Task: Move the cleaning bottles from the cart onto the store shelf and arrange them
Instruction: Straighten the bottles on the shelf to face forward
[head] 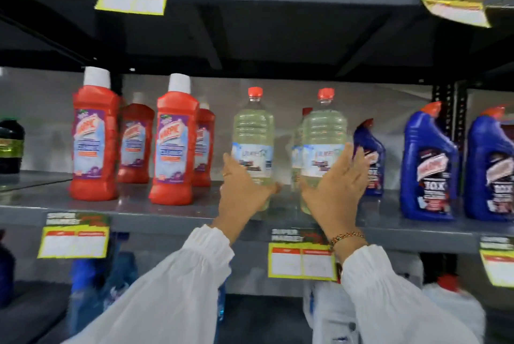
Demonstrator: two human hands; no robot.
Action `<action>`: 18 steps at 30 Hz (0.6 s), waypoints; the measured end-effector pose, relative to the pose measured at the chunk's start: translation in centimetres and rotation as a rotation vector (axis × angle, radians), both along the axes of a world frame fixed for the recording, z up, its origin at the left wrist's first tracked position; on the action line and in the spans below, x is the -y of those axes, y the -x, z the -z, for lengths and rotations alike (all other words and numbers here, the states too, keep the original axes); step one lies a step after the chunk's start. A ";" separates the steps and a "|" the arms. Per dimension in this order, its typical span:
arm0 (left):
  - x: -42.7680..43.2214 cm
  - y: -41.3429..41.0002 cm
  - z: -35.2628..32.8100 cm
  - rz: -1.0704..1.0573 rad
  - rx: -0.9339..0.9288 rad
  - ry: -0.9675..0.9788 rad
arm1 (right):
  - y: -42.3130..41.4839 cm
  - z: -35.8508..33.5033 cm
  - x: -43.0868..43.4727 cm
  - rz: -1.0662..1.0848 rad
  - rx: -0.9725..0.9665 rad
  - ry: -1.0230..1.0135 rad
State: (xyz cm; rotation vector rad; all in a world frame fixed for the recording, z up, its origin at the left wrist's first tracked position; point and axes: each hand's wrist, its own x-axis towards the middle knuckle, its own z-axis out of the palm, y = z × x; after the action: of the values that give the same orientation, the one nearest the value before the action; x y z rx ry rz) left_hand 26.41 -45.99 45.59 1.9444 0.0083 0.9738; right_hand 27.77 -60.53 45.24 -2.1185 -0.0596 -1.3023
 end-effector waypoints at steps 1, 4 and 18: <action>0.3 -0.4 0.3 -0.020 -0.054 0.004 | -0.3 0.1 1.0 -0.097 -0.086 -0.065; 0.3 -1.0 0.7 -0.105 -0.105 -0.033 | -1.1 0.2 2.9 -0.338 -0.242 -0.194; -0.2 -1.1 1.0 -0.148 -0.069 -0.106 | -2.4 -0.1 3.3 -0.425 -0.303 -0.269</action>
State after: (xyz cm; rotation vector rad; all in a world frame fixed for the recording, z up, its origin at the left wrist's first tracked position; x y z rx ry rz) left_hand 27.48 -45.74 44.63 2.0973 0.1448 1.0209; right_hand 30.18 -63.82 45.37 -1.9134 -0.1841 -0.6944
